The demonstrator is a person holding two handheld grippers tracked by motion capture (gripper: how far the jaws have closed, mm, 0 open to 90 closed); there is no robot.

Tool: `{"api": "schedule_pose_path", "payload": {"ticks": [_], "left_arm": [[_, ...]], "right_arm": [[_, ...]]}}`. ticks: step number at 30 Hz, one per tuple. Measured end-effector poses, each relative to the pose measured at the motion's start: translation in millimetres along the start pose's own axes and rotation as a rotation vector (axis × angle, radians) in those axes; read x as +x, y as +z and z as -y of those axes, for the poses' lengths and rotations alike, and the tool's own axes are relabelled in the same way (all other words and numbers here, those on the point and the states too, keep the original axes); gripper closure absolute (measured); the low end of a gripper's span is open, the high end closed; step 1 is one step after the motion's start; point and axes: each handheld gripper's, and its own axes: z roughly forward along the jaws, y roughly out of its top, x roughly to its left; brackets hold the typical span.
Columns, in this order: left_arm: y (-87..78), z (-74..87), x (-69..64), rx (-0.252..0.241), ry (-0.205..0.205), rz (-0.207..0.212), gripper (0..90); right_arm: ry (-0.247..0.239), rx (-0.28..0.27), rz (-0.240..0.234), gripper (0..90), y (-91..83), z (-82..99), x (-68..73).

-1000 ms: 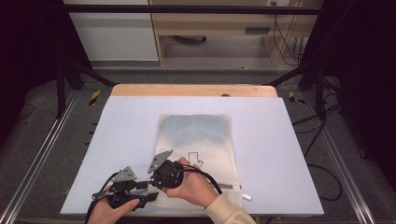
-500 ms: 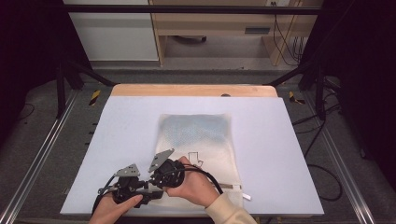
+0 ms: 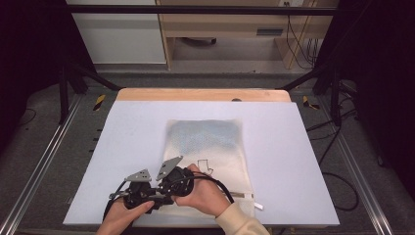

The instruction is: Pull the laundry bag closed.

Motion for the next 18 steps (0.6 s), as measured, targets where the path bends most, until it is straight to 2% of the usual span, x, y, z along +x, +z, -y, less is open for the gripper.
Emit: {"api": "schedule_pose_path", "payload": {"ticks": [6,12,18], "left_arm": [[-0.7,-0.2,2.7,0.002,-0.006,0.0,61.2],[0.8,-0.2,5.8,0.013,-0.016,-0.006,69.4],[1.1,0.5,7.5,0.017,-0.022,-0.014,80.2]], "right_arm": [[-0.008,0.007,0.004,82.1,-0.4,1.0,-1.7],[-0.006,0.02,0.006,82.1,1.7,1.9,-0.3],[-0.027,0.031,0.013,82.1,0.7,3.4,-1.3]]}}
